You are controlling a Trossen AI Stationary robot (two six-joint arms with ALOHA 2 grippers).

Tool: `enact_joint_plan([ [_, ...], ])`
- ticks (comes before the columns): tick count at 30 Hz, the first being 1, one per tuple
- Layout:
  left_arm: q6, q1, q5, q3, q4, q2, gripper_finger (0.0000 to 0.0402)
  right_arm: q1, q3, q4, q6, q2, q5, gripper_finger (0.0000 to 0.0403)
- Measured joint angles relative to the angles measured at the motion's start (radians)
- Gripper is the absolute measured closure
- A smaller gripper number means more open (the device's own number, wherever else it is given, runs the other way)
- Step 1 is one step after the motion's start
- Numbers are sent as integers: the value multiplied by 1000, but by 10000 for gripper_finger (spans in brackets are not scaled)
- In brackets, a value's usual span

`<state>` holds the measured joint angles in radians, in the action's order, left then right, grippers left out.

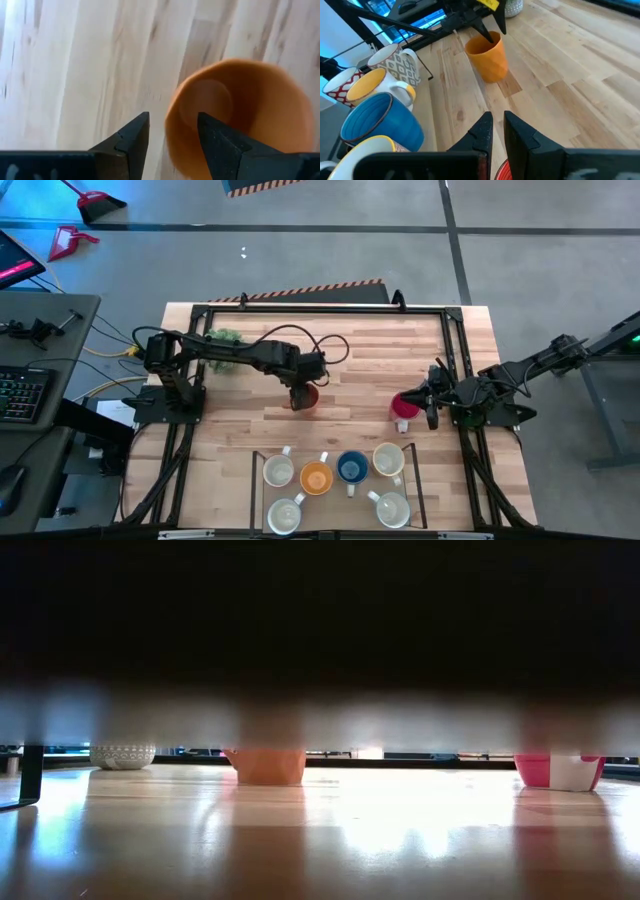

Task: Place coffee mugs
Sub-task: Put the orange mug on the shelf

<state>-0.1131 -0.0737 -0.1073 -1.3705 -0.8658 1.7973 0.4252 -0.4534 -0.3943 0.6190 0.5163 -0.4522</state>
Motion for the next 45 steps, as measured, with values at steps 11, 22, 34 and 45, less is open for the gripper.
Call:
enact_joint_plan([
  [11, 311, 0, 14, 0, 47, 0, 245, 0, 0, -9, 12, 0, 0, 379],
  [22, 405, 1, 96, 0, 108, 0, 245, 0, 0, -5, 13, 0, 13, 379],
  [34, 448, 3, 60, 0, 75, 89, 245, 0, 0, -4, 14, 0, 27, 379],
  [45, 482, -5, 18, -2, 86, 105, 261, 0, 0, -5, 14, 0, 42, 379],
])
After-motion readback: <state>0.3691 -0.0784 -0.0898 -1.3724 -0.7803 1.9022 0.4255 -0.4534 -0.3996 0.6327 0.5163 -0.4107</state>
